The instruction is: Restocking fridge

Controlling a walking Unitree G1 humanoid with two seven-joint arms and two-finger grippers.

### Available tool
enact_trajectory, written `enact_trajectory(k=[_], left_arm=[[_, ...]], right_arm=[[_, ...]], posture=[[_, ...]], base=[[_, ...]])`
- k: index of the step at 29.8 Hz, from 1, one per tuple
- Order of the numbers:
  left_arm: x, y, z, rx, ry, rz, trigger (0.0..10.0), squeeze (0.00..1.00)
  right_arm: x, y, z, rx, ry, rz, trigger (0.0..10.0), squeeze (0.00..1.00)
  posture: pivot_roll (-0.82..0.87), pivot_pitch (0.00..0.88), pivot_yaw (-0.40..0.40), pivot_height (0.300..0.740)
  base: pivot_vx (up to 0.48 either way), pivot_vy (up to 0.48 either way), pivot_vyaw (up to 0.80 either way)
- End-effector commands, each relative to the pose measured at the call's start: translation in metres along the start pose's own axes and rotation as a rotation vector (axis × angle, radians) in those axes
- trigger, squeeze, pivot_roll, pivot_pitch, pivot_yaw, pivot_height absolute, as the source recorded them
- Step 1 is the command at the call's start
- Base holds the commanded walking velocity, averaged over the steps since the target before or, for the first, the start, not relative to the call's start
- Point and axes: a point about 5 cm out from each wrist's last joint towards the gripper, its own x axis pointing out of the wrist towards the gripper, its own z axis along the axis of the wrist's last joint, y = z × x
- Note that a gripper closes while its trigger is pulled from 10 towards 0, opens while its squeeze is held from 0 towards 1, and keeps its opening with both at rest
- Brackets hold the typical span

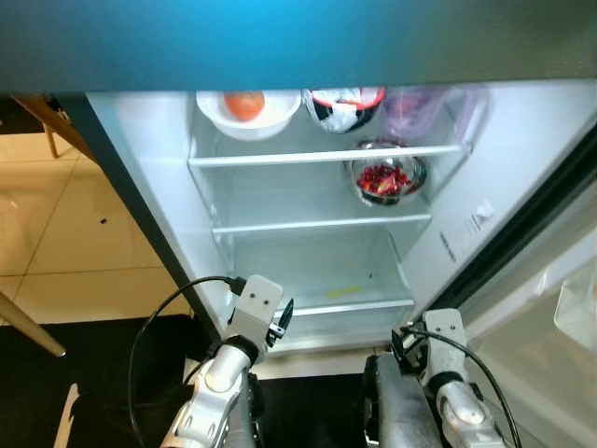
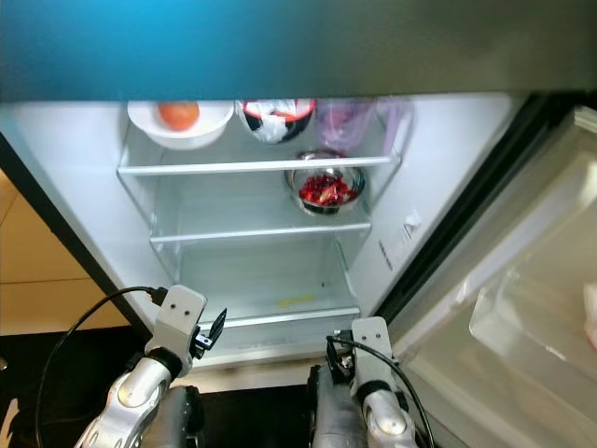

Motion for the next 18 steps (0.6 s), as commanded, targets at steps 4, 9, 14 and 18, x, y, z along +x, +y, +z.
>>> enact_trajectory(k=[4,9,14,18], left_arm=[[-0.0022,-0.0009,-0.0074,0.017,0.02,-0.007,10.0,0.0],[-0.0015,-0.0007,-0.007,0.02,0.016,-0.01,10.0,0.0],[0.0008,-0.0003,-0.0061,0.025,0.01,-0.016,10.0,0.0],[0.0019,0.0003,-0.0056,0.028,0.006,-0.019,10.0,0.0]], right_arm=[[-0.0017,-0.0001,-0.0063,0.014,0.005,-0.011,10.0,0.0],[-0.0036,-0.0011,-0.0104,0.015,0.015,-0.019,10.0,0.0],[-0.0042,-0.0011,-0.0126,0.017,0.019,-0.025,10.0,0.0],[-0.0036,-0.001,-0.0128,0.018,0.017,-0.027,10.0,0.0]], posture=[[-0.03,0.126,-0.069,0.705],[-0.04,0.127,-0.062,0.73],[-0.04,0.126,-0.056,0.74],[-0.04,0.125,-0.054,0.74]], base=[[0.0,0.0,0.0],[0.0,0.0,0.0],[0.0,0.0,0.0],[0.0,0.0,0.0]])
